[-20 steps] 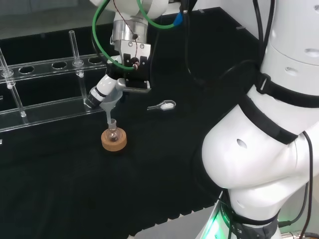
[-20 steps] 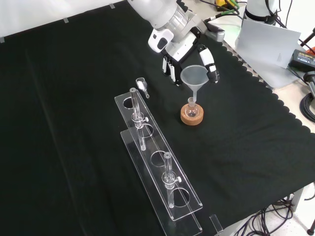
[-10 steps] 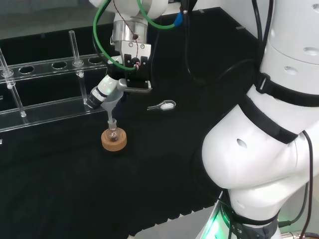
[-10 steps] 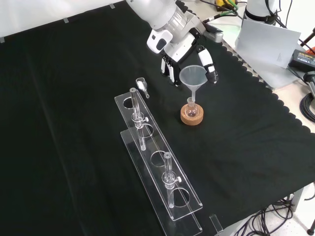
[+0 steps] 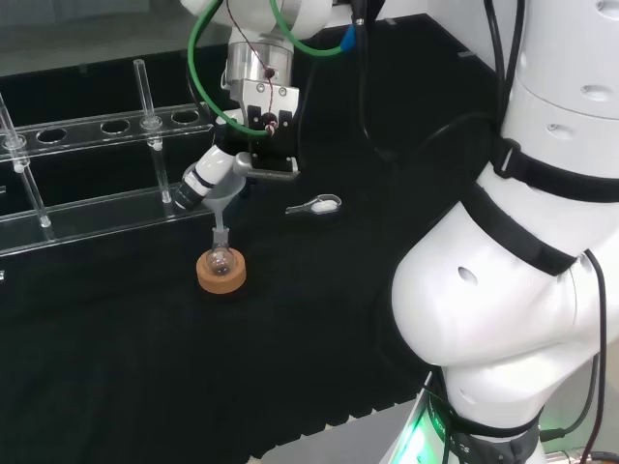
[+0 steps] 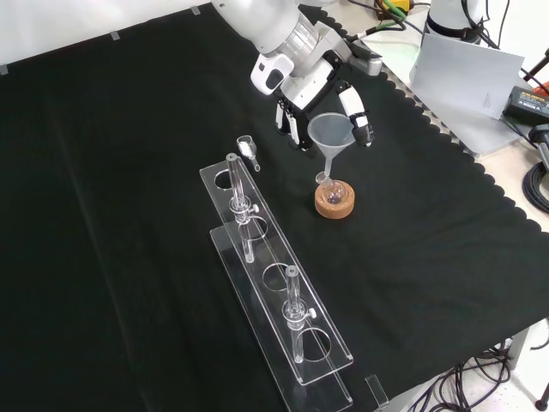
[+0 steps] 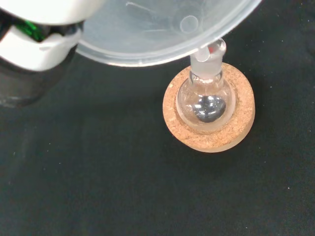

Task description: Place the funnel on the round-bottom flask.

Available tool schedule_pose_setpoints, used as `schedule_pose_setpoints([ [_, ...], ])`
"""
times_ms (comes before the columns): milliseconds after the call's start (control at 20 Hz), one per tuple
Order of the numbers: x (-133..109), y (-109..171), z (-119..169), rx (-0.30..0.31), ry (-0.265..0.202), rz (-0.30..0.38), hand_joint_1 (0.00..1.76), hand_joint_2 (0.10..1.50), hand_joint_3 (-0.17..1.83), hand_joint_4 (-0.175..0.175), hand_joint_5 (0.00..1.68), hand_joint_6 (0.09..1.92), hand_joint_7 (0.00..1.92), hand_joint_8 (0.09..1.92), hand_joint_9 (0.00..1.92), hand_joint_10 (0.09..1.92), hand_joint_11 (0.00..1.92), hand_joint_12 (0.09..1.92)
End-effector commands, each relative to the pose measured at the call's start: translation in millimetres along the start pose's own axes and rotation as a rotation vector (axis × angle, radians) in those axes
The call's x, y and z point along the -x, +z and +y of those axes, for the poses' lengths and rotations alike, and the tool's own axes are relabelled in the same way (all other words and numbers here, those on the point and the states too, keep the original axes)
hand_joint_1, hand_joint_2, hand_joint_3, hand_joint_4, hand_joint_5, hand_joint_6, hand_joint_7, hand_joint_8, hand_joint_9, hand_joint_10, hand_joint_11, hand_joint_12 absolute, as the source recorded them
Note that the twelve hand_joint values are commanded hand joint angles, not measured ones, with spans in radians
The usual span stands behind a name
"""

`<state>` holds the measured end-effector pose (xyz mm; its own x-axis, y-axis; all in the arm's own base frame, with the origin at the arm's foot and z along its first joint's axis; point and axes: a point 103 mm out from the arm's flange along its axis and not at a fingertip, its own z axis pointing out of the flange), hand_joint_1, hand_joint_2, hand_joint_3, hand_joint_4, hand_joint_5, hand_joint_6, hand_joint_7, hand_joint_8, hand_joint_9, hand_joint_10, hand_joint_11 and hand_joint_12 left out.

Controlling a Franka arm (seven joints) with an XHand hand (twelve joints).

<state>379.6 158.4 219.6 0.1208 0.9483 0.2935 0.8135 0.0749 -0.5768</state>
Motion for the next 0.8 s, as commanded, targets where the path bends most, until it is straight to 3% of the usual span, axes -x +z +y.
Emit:
schedule_pose_setpoints([
  [50,5.1,3.0,1.5,-0.007,0.017,0.024,0.98,0.5,0.7,-0.021,1.07,0.52,1.37,0.27,1.32,0.16,0.61,1.29],
  [350,9.9,0.8,0.4,0.002,0.05,0.043,0.98,0.5,0.7,-0.022,1.07,0.52,1.37,0.27,1.32,0.16,0.61,1.3],
  [800,1.0,-7.3,4.6,0.023,0.026,0.026,0.98,0.5,0.7,-0.022,1.07,0.52,1.37,0.27,1.32,0.16,0.59,1.31],
])
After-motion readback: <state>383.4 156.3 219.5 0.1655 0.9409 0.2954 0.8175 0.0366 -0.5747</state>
